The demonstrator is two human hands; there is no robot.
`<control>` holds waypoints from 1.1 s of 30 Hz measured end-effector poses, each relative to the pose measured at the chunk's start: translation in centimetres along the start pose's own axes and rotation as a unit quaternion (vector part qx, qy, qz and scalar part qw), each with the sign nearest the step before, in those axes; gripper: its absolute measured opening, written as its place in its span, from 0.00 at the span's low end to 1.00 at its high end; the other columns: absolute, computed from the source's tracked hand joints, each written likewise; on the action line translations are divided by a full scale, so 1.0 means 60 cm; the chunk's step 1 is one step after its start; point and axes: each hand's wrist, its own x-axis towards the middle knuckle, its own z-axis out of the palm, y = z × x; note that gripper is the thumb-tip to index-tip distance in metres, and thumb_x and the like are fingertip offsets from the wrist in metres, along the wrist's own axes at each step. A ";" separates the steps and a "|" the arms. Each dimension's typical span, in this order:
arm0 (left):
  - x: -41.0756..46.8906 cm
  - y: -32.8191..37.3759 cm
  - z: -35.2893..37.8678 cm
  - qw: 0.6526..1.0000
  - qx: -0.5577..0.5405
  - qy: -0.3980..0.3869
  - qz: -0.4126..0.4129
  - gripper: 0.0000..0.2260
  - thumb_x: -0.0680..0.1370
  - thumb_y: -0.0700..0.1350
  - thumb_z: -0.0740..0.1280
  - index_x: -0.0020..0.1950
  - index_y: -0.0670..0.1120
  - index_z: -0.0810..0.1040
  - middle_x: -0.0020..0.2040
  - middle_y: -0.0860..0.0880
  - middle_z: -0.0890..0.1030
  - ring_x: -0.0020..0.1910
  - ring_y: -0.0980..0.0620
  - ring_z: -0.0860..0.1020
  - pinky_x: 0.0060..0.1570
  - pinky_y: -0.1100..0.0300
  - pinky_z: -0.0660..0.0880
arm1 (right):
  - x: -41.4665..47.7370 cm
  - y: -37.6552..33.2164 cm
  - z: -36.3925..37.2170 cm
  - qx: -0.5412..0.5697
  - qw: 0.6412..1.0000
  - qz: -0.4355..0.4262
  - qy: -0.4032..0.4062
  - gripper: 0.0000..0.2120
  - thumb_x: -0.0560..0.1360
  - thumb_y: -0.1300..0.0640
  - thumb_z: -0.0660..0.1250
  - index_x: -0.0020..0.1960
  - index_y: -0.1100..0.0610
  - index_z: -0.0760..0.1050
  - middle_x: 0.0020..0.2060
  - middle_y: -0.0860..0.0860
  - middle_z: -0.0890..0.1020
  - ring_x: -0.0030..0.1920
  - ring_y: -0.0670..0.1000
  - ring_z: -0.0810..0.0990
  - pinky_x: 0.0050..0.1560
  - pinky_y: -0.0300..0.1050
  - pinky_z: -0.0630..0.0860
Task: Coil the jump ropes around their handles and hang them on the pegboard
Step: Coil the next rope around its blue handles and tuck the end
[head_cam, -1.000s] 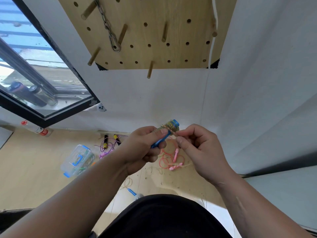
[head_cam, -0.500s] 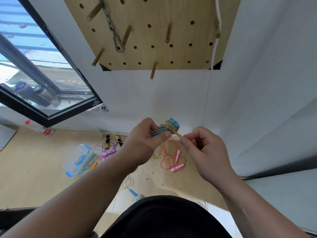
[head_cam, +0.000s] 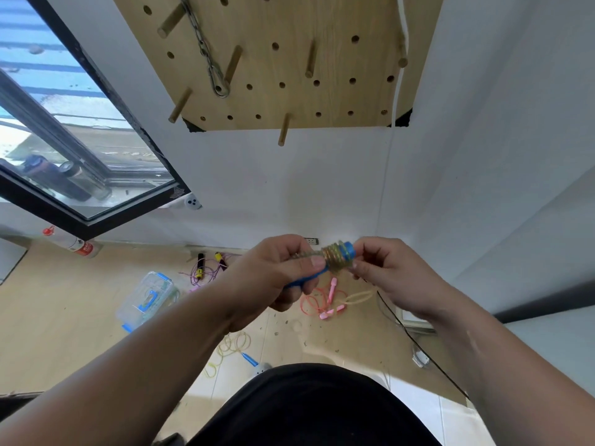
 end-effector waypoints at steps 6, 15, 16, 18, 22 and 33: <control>-0.009 -0.017 0.010 0.961 0.275 -0.018 0.019 0.07 0.74 0.44 0.77 0.47 0.45 0.81 0.38 0.61 0.81 0.33 0.64 0.76 0.35 0.70 0.72 | 0.030 -0.029 -0.027 -0.294 0.951 -0.005 -0.091 0.08 0.75 0.50 0.75 0.38 0.46 0.81 0.33 0.46 0.81 0.35 0.45 0.76 0.37 0.39 0.69; 0.018 -0.020 0.004 0.873 0.481 0.082 0.020 0.11 0.74 0.56 0.76 0.49 0.55 0.77 0.43 0.59 0.77 0.41 0.61 0.77 0.34 0.70 0.70 | 0.041 -0.059 0.057 -0.366 0.930 -0.020 0.014 0.08 0.78 0.50 0.69 0.40 0.48 0.77 0.36 0.43 0.78 0.41 0.47 0.77 0.38 0.43 0.70; 0.020 -0.019 0.000 0.873 0.480 0.083 0.020 0.11 0.74 0.55 0.76 0.49 0.54 0.77 0.43 0.59 0.77 0.41 0.61 0.77 0.34 0.70 0.70 | 0.038 -0.055 0.061 -0.335 0.941 -0.009 0.032 0.07 0.78 0.51 0.69 0.41 0.50 0.79 0.36 0.43 0.79 0.41 0.46 0.77 0.38 0.42 0.70; 0.023 -0.023 -0.007 0.882 0.463 0.089 0.021 0.12 0.73 0.55 0.77 0.48 0.53 0.77 0.43 0.57 0.79 0.41 0.58 0.78 0.37 0.65 0.75 | 0.029 -0.047 0.066 -0.251 0.966 0.007 0.059 0.07 0.78 0.51 0.69 0.43 0.51 0.81 0.37 0.42 0.81 0.41 0.44 0.79 0.41 0.44 0.75; 0.035 -0.033 -0.014 0.911 0.387 0.138 0.039 0.13 0.72 0.53 0.78 0.45 0.49 0.78 0.41 0.51 0.81 0.40 0.52 0.79 0.39 0.59 0.75 | 0.003 -0.036 0.081 -0.214 0.973 -0.038 0.077 0.09 0.81 0.54 0.64 0.55 0.48 0.84 0.43 0.42 0.81 0.46 0.40 0.78 0.47 0.41 0.75; 0.045 -0.038 0.007 0.987 0.135 0.087 0.012 0.10 0.84 0.47 0.65 0.50 0.42 0.71 0.36 0.42 0.78 0.25 0.53 0.64 0.27 0.58 0.62 | -0.025 -0.021 0.078 -0.145 0.959 -0.110 0.217 0.07 0.77 0.60 0.70 0.50 0.51 0.85 0.37 0.46 0.80 0.42 0.46 0.79 0.41 0.37 0.74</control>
